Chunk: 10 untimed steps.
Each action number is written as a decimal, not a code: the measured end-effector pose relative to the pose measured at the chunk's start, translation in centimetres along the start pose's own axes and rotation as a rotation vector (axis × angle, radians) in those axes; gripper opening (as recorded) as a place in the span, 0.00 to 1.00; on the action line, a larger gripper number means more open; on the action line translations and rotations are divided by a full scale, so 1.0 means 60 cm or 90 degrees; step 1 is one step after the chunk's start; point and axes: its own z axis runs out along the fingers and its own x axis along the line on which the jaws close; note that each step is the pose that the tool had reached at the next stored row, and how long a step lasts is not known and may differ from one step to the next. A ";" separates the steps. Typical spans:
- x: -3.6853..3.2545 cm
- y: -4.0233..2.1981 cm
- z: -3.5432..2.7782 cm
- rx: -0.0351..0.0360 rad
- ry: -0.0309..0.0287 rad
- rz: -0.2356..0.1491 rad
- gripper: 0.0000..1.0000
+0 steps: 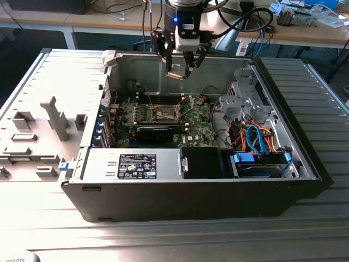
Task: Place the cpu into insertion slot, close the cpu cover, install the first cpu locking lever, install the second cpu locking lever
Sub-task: 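Place the cpu into insertion slot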
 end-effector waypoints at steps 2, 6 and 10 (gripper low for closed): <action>0.000 0.000 0.000 0.0000 -0.0001 0.002 0.54; 0.000 0.000 0.000 0.0000 -0.0004 0.005 0.54; 0.000 0.000 0.000 -0.0002 -0.0006 0.008 0.54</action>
